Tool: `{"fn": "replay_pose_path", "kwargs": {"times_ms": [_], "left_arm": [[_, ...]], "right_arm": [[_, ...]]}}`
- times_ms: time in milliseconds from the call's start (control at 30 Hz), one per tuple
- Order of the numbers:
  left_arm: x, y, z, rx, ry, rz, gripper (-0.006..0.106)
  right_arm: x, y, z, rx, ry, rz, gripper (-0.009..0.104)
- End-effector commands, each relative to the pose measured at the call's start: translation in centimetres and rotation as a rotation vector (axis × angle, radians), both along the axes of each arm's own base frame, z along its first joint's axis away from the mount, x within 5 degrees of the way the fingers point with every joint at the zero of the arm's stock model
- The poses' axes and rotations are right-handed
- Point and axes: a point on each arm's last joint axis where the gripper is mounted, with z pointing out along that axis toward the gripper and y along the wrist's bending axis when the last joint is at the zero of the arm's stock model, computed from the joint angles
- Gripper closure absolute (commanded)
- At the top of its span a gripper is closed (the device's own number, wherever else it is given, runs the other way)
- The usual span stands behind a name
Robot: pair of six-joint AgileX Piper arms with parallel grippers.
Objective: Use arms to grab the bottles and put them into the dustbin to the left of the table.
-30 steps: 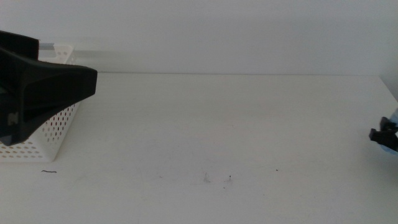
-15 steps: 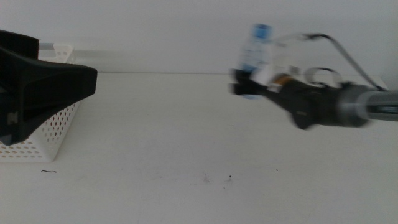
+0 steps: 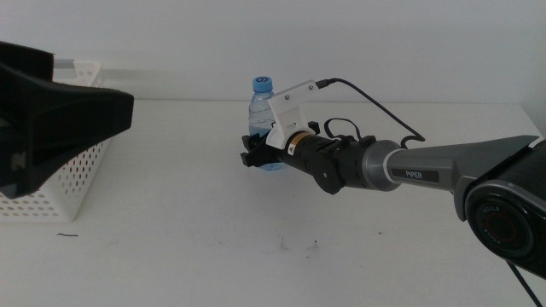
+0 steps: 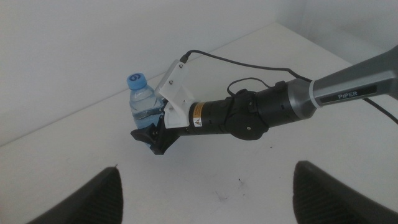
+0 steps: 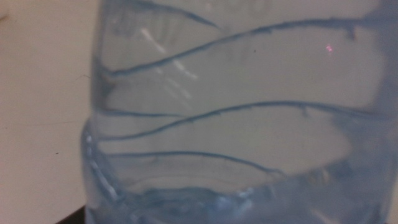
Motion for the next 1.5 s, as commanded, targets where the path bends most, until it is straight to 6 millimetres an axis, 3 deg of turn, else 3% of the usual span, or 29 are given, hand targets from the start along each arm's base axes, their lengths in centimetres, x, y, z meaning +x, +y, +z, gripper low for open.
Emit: {"fn": "replay_pose_path", "kwargs": {"times_ms": [0,67,133,233,300,367,500,600,667,733,1000,1300,1400,1467], "left_arm": [[-0.1,-0.1,0.1,-0.020,-0.004,-0.005,0.007],[-0.1,-0.1,0.1,-0.020,-0.004,-0.005,0.007],[-0.1,-0.1,0.1,-0.020,-0.004,-0.005,0.007],[-0.1,-0.1,0.1,-0.020,-0.004,-0.005,0.007],[-0.1,-0.1,0.1,-0.020,-0.004,-0.005,0.007],[-0.1,-0.1,0.1,-0.020,-0.004,-0.005,0.007],[-0.1,-0.1,0.1,-0.020,-0.004,-0.005,0.007],[-0.1,-0.1,0.1,-0.020,-0.004,-0.005,0.007],[-0.1,-0.1,0.1,-0.020,-0.004,-0.005,0.007],[-0.1,-0.1,0.1,-0.017,-0.006,-0.003,0.007],[-0.1,0.0,0.1,-0.014,-0.008,-0.002,0.007],[0.6,0.3,0.1,0.031,-0.067,0.038,0.007],[2.5,-0.8,-2.3,-0.048,-0.193,0.061,0.007],[3.8,-1.4,-6.0,-0.121,-0.301,0.080,0.007]], "right_arm": [[0.2,-0.1,0.7,0.029,0.016,-0.021,0.054],[-0.2,-0.4,1.5,0.016,0.061,-0.028,0.025],[-1.1,-1.0,2.8,0.003,0.109,-0.038,0.004],[-3.6,-3.3,5.1,0.001,0.198,-0.078,0.003],[-6.3,-5.2,6.6,-0.032,0.247,-0.086,0.003],[-9.4,-7.2,9.2,-0.053,0.273,-0.086,0.003],[-14.9,-10.7,16.8,-0.048,0.264,-0.082,0.003],[-18.6,-13.1,23.5,-0.030,0.197,-0.068,0.003],[-20.3,-14.2,26.9,0.000,0.153,-0.066,0.003],[-21.5,-15.0,28.9,0.013,0.118,-0.066,0.003],[-22.3,-15.6,30.5,0.061,0.044,-0.063,0.003],[-22.3,-15.5,30.6,0.068,0.040,-0.064,0.003],[-22.3,-15.5,30.6,0.068,0.040,-0.064,0.003],[-22.3,-15.5,30.6,0.068,0.040,-0.064,0.003]]}}
